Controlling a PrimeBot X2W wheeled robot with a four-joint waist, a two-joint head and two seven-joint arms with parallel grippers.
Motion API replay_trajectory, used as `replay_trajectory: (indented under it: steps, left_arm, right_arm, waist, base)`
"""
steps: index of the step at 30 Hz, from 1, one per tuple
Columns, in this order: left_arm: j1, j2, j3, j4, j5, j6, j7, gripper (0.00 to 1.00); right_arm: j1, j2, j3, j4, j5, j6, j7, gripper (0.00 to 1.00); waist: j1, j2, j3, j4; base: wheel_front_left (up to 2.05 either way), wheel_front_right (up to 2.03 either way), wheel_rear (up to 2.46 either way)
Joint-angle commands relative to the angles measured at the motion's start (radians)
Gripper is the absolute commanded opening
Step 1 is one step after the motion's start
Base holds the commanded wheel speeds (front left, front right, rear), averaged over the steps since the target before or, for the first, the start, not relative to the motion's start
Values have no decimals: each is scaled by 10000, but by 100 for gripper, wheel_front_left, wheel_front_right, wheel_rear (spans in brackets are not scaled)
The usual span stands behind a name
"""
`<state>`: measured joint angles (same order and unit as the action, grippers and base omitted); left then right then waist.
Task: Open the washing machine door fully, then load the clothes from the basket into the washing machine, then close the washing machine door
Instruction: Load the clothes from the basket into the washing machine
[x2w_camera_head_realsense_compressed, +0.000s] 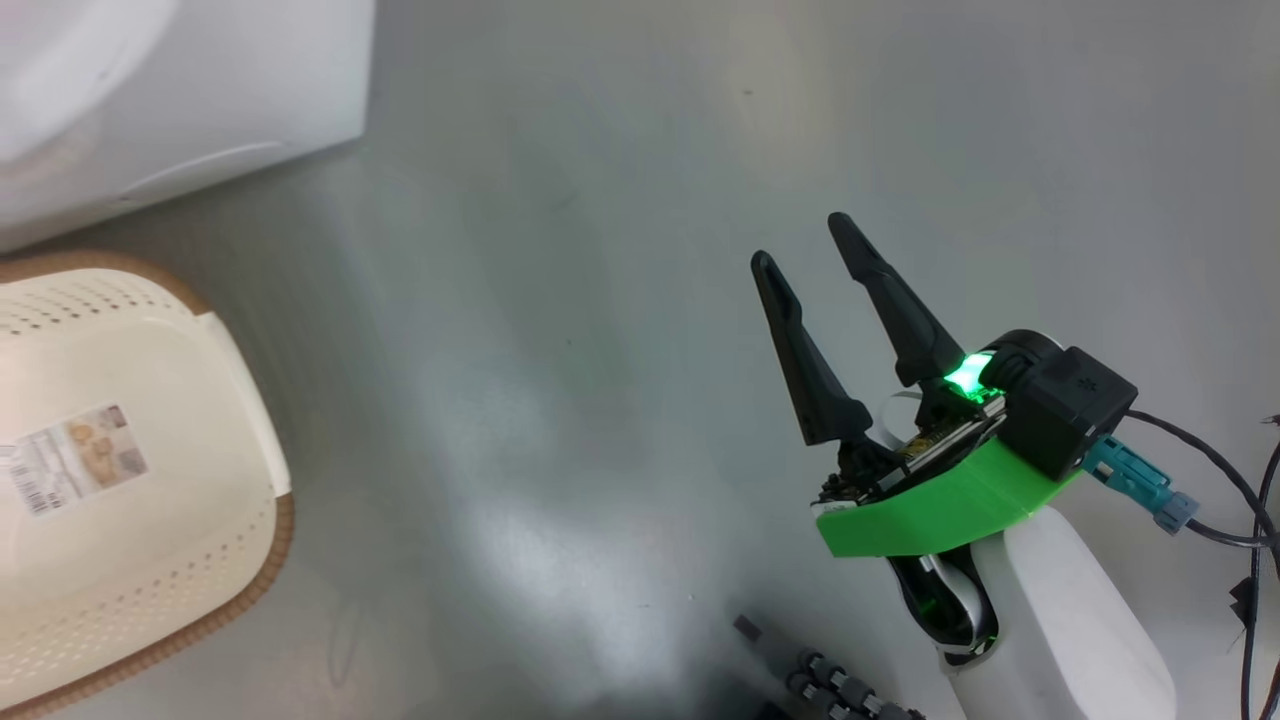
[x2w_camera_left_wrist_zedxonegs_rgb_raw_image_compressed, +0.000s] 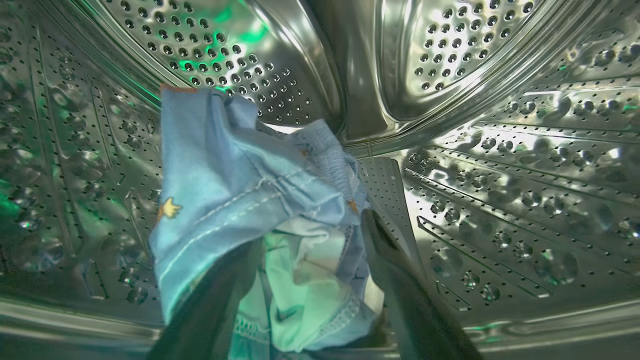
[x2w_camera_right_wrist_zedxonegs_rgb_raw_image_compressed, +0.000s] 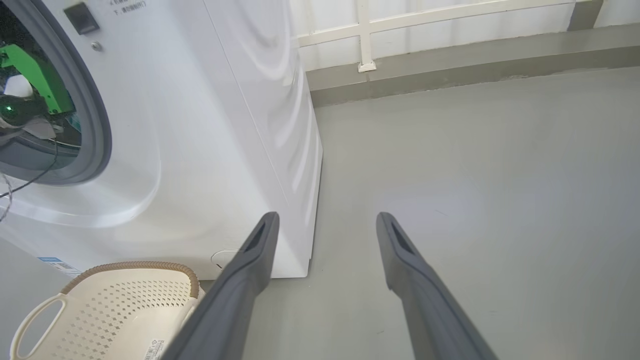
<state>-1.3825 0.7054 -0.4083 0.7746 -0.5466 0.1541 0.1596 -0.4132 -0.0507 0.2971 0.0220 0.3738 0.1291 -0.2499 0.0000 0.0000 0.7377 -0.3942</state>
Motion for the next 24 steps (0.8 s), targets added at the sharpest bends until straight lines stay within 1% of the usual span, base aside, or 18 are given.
replay_trajectory:
  steps: [1,8,14,19,24]
  left_arm:
    - [222,418,223,-253,-30,45,-86,100]
    - [1582,81,576,-858,-573,347,-940,100]
    - [3215,-25,988,-2035,-996,689,-1940,100]
    - [4904,-158,1269,-3387,-1191,1205,-2797,100]
    - [6965,-339,1355,-5013,-1196,1947,-3423,100]
  right_arm:
    - [307,5,96,-181,-90,16,-118,100]
    - [473,-13,-113,-142,-378,16,-118,100]
    - [669,-170,-311,-116,-521,16,-118,100]
    - [867,-320,-507,-132,-647,16,-118,100]
    - [1113,-493,-658,-127,-786,16,-118,100]
  waist:
    - [0,0,-214,214]
    - [0,0,-729,681]
    - [0,0,-1226,1078]
    - [0,0,-1685,1455]
    - [0,0,-2202,1834]
  base:
    - [0,0,0]
    - [0,0,0]
    - [0,0,0]
    - [0,0,0]
    - [0,0,0]
